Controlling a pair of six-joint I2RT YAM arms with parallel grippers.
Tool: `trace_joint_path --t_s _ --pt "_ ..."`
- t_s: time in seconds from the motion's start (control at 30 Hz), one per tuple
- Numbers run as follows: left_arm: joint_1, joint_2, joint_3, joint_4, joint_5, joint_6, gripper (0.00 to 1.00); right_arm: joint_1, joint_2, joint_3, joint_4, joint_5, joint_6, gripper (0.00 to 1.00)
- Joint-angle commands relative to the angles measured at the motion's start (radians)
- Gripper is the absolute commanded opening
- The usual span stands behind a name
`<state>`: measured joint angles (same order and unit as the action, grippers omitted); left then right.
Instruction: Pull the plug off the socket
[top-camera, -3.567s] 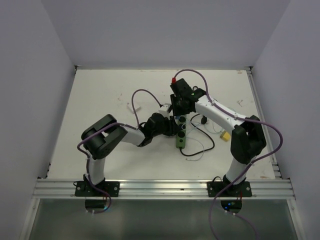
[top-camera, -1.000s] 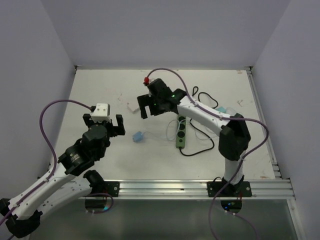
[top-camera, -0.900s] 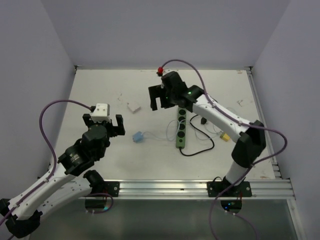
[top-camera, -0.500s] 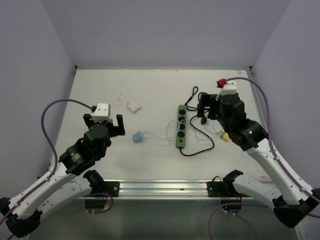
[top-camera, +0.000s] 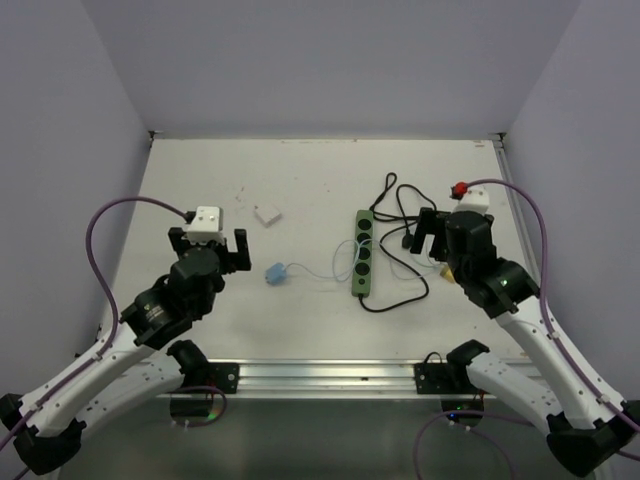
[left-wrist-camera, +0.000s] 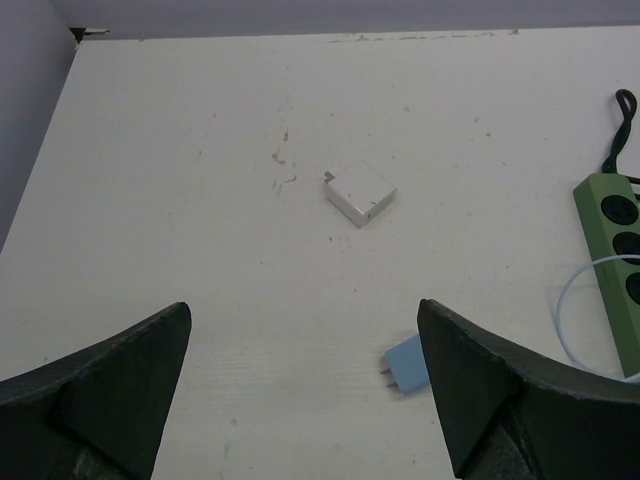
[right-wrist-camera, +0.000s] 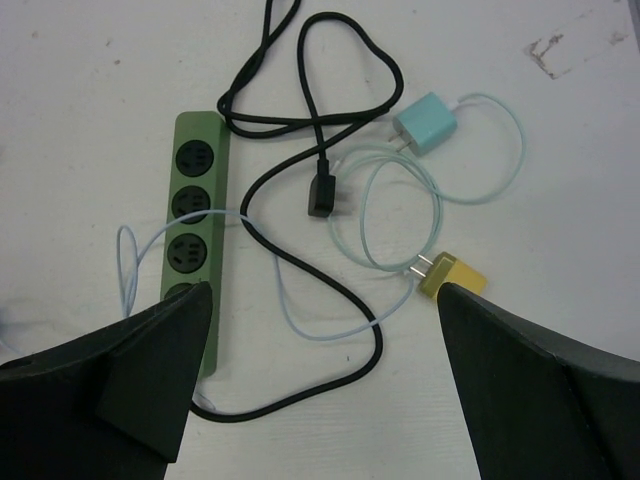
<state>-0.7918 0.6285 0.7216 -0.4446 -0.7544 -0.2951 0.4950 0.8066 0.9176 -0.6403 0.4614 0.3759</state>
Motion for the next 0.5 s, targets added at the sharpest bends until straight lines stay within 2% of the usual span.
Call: trace_joint_path --t_s 0.0,0.47 --pt "0.011 -0.007 0.002 0.0 0.006 -0.007 1.0 -0.004 0.019 0.044 -0.038 0.051 0.053 0.99" --pt "0.019 0.017 0.004 -0.002 0.012 -0.006 1.0 -0.004 0.011 0.032 -0.039 0.062 0.06 0.99"
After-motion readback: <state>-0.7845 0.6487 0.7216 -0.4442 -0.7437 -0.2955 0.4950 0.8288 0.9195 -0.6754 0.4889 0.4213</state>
